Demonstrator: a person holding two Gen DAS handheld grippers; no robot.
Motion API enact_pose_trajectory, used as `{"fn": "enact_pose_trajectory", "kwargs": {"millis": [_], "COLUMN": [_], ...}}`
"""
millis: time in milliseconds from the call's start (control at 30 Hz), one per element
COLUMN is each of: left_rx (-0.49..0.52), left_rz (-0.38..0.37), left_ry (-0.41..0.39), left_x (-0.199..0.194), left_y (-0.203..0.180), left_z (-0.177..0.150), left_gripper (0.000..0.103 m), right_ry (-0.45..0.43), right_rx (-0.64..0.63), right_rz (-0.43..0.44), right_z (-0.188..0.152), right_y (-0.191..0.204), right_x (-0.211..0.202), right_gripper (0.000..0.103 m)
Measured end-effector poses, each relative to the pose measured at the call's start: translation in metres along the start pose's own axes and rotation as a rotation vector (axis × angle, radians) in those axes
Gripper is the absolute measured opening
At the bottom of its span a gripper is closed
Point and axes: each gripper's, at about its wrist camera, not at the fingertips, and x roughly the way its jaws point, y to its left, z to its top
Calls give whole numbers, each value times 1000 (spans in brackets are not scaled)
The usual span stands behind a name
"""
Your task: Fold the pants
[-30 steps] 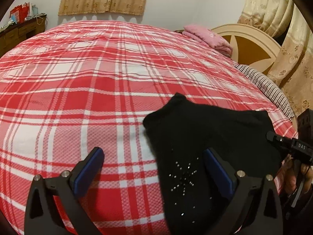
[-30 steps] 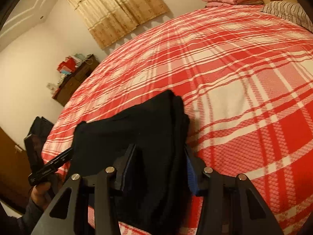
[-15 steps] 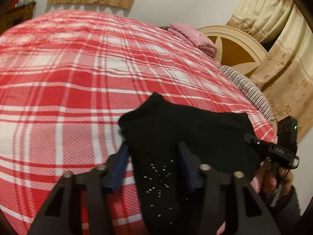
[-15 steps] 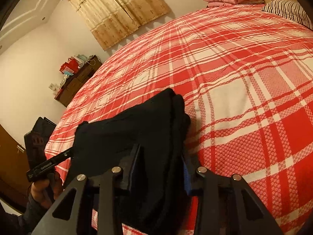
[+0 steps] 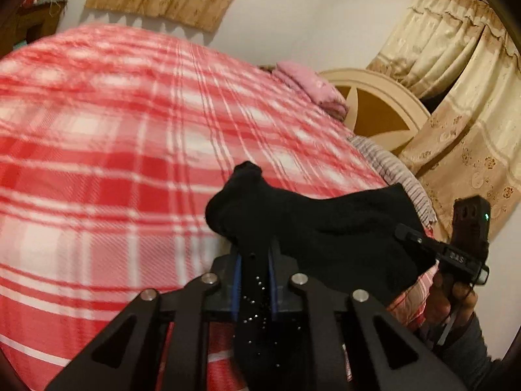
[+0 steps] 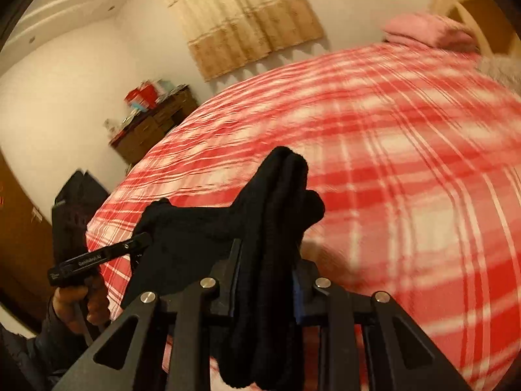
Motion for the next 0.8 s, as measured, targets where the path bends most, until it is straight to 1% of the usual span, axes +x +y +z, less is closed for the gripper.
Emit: {"fn": "enact_pose_trajectory", "kwargs": {"millis": [133,200,300,333,400,433,533,567,600,633,667,700,733,767,800], "left_rx": [10,-2,-27,-35,-67,-84,-113,-119,-125,-128,-126,-124,-110,-93,-81], "left_rz": [83,148,247,278,335,363,409,439,479,512,525,520,525,540,556], "left_ry": [-72,-100,-137,-145,-148,-138,-99,-88,-89,-97,-121,-123,-120,-115,-111], "left_x": [-34,-50,-70,-74,-80,-81,-73,-68,-64,-66,-70,-69,-66,-65,-64], "left_y": [27,50,85,95,116,127,150,157,164,170,175,175,173,171,168], "left_z": [20,29,39,40,38,34,20,14,10,9,8,8,8,8,9], "left_gripper": [14,14,14,14,14,14,16,26,49,64,70,70,71,71,71], "right_ry": [29,53,68,85,119,158,232,260,268,266,266,274,282,275,270], "right_rx": [-89,-98,-125,-124,-133,-134,-139,-131,-119,-90,-58,-13,37,71,95], "right_rz": [55,118,169,201,228,240,229,215,199,189,199,209,220,260,276], "right_z": [39,62,86,94,101,102,95,91,88,84,84,83,81,80,80], "right_y": [39,60,89,101,119,129,142,141,137,130,123,112,101,92,85], "right_x": [42,75,120,142,172,194,238,254,262,270,273,277,279,279,276], "right_gripper": [26,26,26,26,26,26,26,26,29,32,43,54,54,54,54]}}
